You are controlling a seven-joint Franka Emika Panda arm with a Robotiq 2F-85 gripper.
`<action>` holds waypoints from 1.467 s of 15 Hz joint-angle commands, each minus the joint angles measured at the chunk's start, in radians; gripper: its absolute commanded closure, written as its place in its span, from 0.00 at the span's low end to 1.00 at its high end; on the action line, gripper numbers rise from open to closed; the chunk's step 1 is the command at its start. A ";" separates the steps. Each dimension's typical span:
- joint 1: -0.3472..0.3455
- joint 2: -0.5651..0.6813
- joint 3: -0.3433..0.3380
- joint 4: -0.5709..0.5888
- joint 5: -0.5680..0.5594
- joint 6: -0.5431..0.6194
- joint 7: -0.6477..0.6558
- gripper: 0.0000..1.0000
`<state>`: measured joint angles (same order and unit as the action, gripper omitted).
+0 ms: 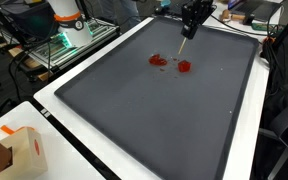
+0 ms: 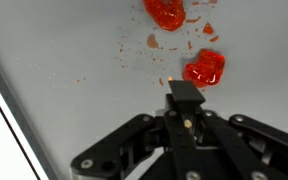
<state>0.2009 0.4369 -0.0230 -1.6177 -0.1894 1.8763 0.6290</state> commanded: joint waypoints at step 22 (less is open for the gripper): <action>0.115 0.265 -0.056 0.186 -0.304 -0.139 0.272 0.97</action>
<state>0.2998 0.6659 -0.0686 -1.4710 -0.4722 1.7760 0.8882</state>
